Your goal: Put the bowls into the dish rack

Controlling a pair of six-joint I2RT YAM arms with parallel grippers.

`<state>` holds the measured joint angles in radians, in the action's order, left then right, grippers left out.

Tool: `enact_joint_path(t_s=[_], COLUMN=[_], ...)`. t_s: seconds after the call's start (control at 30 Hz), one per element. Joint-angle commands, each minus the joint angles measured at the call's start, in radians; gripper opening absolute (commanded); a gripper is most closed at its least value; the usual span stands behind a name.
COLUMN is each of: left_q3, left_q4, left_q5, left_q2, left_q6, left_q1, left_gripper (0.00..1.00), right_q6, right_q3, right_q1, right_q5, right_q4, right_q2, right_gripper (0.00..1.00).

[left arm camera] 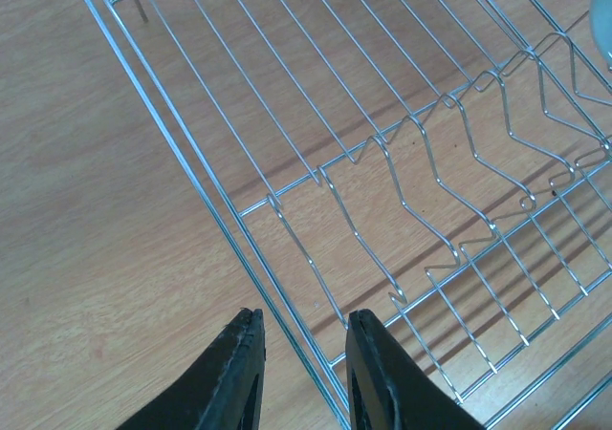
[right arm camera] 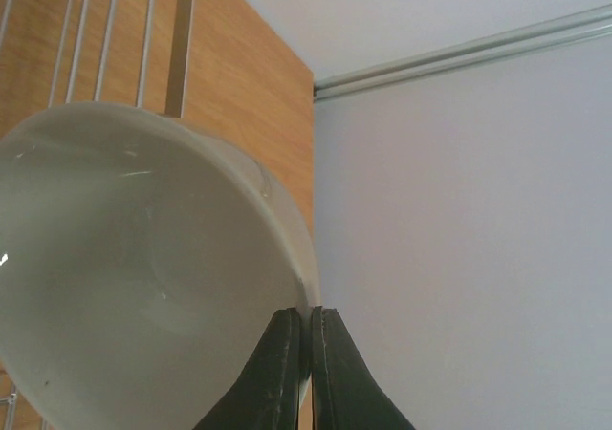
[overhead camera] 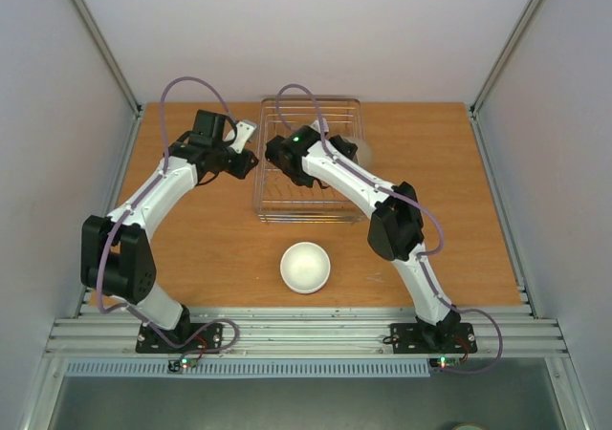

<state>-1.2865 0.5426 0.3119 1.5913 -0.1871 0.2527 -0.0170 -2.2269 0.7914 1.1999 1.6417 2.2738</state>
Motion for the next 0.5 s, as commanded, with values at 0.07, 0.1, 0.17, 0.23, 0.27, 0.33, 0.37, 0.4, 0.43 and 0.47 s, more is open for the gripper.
enact_joint_path(t_s=[0.07, 0.1, 0.17, 0.23, 0.27, 0.33, 0.37, 0.4, 0.43, 0.47], left_q3=[-0.018, -0.019, -0.018, -0.017, -0.018, -0.017, -0.016, -0.015, -0.01, -0.002], left_q4=[0.0, 0.0, 0.0, 0.0, -0.001, -0.005, -0.008, -0.011, -0.02, -0.03], left_q5=[0.045, 0.044, 0.042, 0.04, 0.041, 0.048, 0.056, 0.065, 0.079, 0.095], left_q2=[-0.015, -0.014, -0.017, -0.02, -0.021, -0.019, -0.014, -0.013, -0.011, -0.01], left_q6=[0.02, 0.02, 0.02, 0.021, 0.021, 0.027, 0.032, 0.038, 0.048, 0.058], left_q1=[-0.001, -0.001, -0.001, 0.0, -0.001, -0.001, -0.001, -0.001, 0.0, 0.001], left_gripper=[0.25, 0.25, 0.25, 0.25, 0.25, 0.25, 0.25, 0.26, 0.26, 0.27], right_q6=[0.0, -0.002, -0.013, -0.029, -0.039, -0.02, 0.019, 0.084, 0.152, 0.204], right_q3=[0.01, 0.01, 0.01, 0.002, -0.006, 0.0, 0.018, 0.056, 0.103, 0.156], right_q1=[-0.012, -0.013, -0.012, -0.011, -0.01, -0.004, -0.001, 0.004, 0.006, 0.006], right_q5=[0.107, 0.105, 0.096, 0.063, 0.037, 0.003, -0.025, -0.066, -0.128, -0.226], right_q4=[0.199, 0.2, 0.201, 0.199, 0.198, 0.163, 0.118, 0.015, -0.084, -0.18], right_q2=[-0.011, -0.01, -0.016, -0.045, -0.066, -0.123, -0.159, -0.212, -0.273, -0.337], right_gripper=[0.01, 0.01, 0.01, 0.01, 0.01, 0.01, 0.01, 0.01, 0.01, 0.01])
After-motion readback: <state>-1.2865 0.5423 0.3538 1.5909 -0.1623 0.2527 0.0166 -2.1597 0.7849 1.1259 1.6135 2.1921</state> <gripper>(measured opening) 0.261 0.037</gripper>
